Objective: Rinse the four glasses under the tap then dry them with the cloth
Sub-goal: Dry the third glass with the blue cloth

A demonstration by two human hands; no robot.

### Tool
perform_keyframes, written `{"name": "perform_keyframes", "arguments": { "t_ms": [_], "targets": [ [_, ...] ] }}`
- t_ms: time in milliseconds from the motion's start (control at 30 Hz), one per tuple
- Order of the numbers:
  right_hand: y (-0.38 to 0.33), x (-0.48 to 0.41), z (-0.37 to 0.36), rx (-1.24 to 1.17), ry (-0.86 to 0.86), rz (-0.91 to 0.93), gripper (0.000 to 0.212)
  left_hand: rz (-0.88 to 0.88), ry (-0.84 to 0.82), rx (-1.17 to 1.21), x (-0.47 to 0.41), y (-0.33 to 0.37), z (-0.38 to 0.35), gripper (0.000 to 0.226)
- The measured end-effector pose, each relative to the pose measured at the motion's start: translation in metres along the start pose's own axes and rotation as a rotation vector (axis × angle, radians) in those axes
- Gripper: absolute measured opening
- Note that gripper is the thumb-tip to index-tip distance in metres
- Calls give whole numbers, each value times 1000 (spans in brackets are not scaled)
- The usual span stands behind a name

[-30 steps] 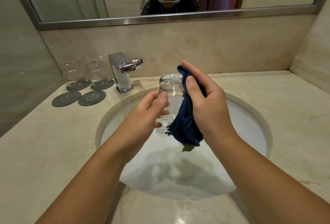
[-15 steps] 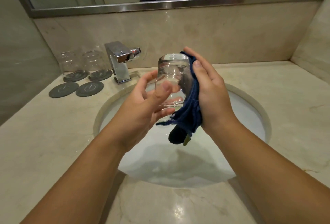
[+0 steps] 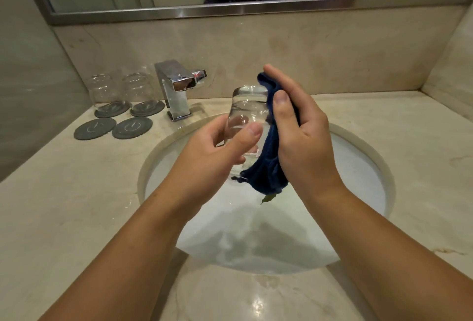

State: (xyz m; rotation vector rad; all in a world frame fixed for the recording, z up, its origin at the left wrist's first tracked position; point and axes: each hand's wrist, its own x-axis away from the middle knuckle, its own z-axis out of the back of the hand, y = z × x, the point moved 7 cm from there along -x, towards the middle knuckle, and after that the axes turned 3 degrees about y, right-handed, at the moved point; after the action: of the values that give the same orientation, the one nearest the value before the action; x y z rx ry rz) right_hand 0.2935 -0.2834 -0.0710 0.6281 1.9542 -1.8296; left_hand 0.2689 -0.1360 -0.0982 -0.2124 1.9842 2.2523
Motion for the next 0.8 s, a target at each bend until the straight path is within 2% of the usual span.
{"name": "perform_keyframes", "arguments": {
  "t_ms": [133, 267, 500, 633, 800],
  "targets": [
    [6, -2, 2, -118, 37, -114, 35, 29, -42, 150, 2, 4, -1, 38],
    [14, -1, 1, -239, 51, -268, 33, 115, -108, 229, 3, -1, -5, 66],
    [4, -4, 7, -108, 79, -129, 33, 91, 1, 32, -5, -7, 3, 55],
    [-4, -3, 6, -28, 25, -39, 35, 119, 65, 113, -4, -6, 5, 37],
    [-5, 0, -1, 32, -38, 13, 36, 47, 34, 90, -2, -1, 2, 45]
  ]
}}
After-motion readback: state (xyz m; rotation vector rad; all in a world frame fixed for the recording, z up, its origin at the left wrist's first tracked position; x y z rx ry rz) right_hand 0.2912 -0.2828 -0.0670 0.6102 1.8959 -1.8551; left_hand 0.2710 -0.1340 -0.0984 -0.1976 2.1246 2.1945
